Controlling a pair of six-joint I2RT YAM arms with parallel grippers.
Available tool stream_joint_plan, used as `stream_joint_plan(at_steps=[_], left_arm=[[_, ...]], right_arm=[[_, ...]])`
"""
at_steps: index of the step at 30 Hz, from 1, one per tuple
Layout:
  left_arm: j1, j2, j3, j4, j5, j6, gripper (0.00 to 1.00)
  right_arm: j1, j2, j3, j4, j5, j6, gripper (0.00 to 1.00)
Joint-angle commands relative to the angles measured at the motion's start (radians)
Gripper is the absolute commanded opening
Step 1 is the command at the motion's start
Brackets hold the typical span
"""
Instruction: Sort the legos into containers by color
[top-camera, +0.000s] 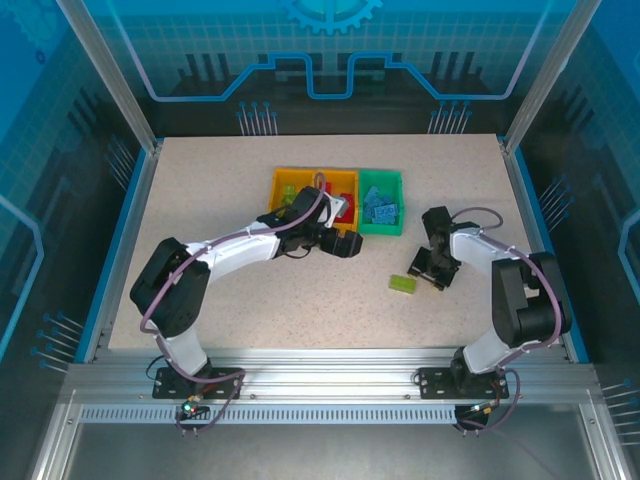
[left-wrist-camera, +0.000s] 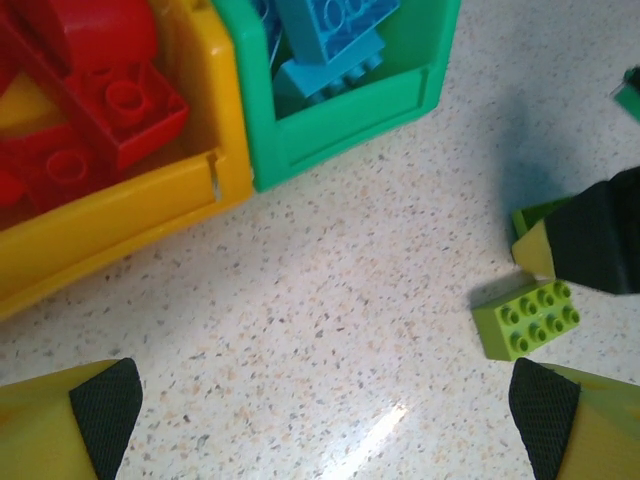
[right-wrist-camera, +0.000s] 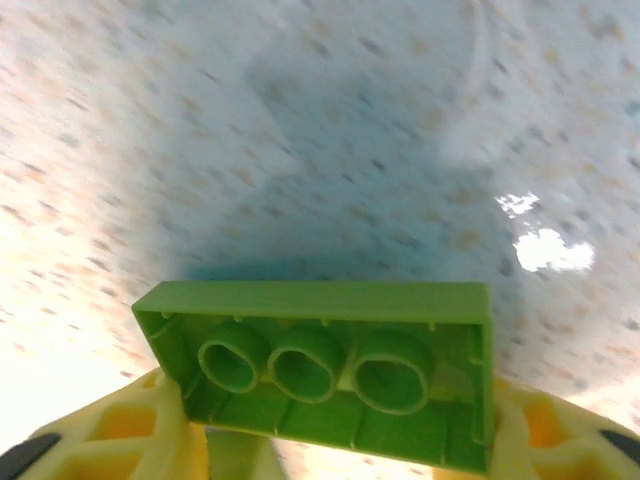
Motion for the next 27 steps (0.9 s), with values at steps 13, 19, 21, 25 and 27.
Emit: stream_joint_plan(at_steps=[13, 19, 21, 25, 27], left_arm=[[-0.003, -0.059, -0.052, 0.003, -0.048, -0.024, 0.99], [-0.003, -0.058, -0.054, 0.002, -0.051, -0.028, 0.99], [-0.003, -0.061, -0.057, -0.001, -0.058, -0.026, 0.99], [-0.001, -0.072, -0.063, -0.021, -0.109, -0.029, 0.99], [0.005, -0.087, -0.079, -0.026, -0.150, -0.048, 0.99]], right_arm=[[0.037, 0.020, 0.066, 0.035, 0.001, -0.081, 0.52], [0.058, 0.015, 0.073, 0.040, 0.003, -0.097, 0.52], [0.077, -0.006, 0.078, 0.042, 0.003, -0.098, 0.52], [0.130, -0.052, 0.141, -0.002, 0.016, -0.106, 0.52], [0.168, -0.061, 0.194, -0.032, 0.029, -0.113, 0.52]])
